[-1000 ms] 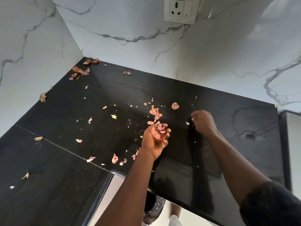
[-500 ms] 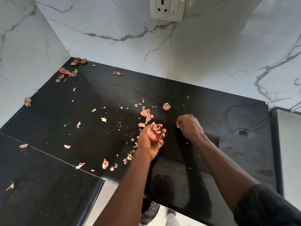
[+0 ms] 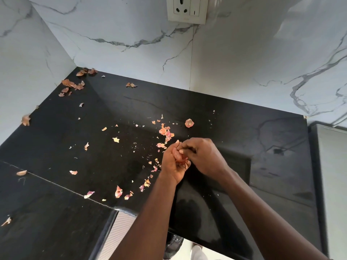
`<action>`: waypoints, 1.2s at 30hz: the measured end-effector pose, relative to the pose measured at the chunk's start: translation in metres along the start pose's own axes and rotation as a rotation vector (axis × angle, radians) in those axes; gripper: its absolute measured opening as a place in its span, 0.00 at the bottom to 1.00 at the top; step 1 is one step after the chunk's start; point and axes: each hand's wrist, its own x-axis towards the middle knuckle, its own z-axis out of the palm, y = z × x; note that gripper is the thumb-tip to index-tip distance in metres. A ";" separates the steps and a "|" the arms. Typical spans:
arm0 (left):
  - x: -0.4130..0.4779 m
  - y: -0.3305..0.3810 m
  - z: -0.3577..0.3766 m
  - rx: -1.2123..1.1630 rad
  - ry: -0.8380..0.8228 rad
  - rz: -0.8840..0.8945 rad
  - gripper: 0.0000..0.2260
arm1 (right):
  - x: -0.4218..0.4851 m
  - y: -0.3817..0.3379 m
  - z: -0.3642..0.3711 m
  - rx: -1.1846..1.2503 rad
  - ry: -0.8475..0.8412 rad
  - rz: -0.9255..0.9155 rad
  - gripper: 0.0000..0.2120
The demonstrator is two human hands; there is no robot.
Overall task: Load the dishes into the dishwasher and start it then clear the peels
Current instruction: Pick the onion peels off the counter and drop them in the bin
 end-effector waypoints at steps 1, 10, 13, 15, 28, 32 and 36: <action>0.000 0.000 0.000 0.000 -0.004 -0.001 0.15 | 0.003 0.001 -0.001 0.024 0.007 0.003 0.07; 0.005 0.003 -0.015 -0.026 -0.026 -0.033 0.14 | 0.137 0.115 -0.059 -0.372 0.215 0.379 0.11; 0.005 0.003 -0.021 -0.032 -0.015 -0.034 0.14 | 0.169 0.130 -0.068 -0.531 0.079 0.468 0.12; 0.003 0.004 -0.025 -0.031 -0.001 -0.032 0.14 | 0.174 0.127 -0.060 -0.574 0.000 0.463 0.12; 0.006 0.011 -0.029 -0.056 0.025 -0.031 0.13 | 0.136 0.070 0.023 -0.488 -0.039 0.201 0.03; 0.004 0.012 -0.030 -0.061 0.021 -0.027 0.13 | 0.113 0.063 0.028 -0.449 -0.006 0.178 0.12; 0.001 0.011 -0.035 -0.072 0.038 -0.031 0.13 | 0.088 0.048 0.022 -0.190 0.093 0.214 0.10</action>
